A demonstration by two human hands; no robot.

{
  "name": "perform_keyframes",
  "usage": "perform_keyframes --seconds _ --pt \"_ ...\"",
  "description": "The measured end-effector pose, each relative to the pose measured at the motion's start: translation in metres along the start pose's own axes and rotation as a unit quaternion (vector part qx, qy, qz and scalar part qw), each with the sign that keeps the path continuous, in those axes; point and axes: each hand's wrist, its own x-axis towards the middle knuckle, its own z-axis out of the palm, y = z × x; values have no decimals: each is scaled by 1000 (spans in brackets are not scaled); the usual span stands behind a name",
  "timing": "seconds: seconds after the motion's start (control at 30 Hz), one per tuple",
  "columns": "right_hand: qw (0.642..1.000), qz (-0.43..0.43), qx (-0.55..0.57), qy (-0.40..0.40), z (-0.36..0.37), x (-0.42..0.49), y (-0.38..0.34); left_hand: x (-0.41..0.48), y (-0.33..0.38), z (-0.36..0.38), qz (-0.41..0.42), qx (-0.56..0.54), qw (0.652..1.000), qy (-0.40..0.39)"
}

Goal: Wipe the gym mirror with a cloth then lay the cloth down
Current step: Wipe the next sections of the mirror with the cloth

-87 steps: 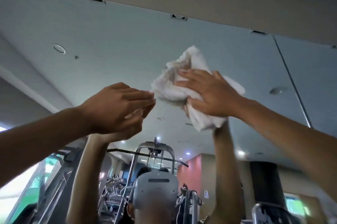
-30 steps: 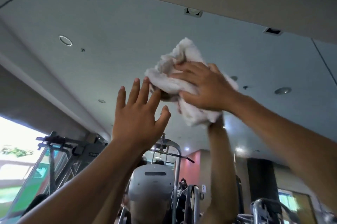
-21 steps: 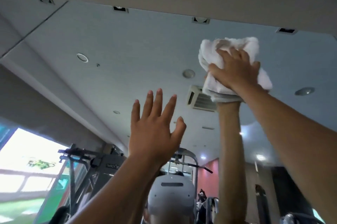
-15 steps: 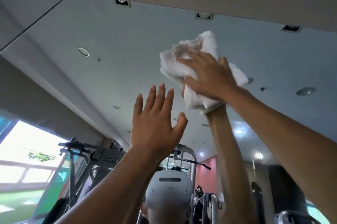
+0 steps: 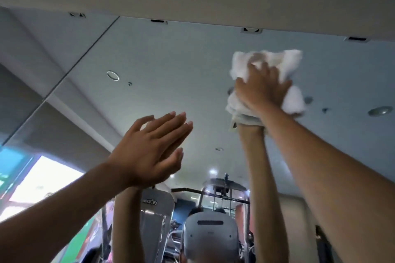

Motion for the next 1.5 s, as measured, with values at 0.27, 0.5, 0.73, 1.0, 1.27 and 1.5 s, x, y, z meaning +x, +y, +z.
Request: perform_keyframes --seconds 0.27,0.5,0.73,1.0,1.27,1.5 --pt "906 -401 12 -140 -6 -42 -52 -12 -22 -2 -135 -67 986 65" --pt "997 -42 -37 -44 17 7 -71 -68 -115 -4 -53 -6 998 41" --pt "984 -176 -5 -32 40 -45 -224 -110 -147 6 -91 -78 989 85" --pt "904 -395 65 -147 18 -32 -174 -112 -141 4 -129 -101 984 73" --pt "993 -118 -19 -9 56 -44 -289 -124 -150 5 -220 -134 962 94" --pt "875 -463 28 -136 38 -82 -300 -147 -151 1 -311 -111 941 71"
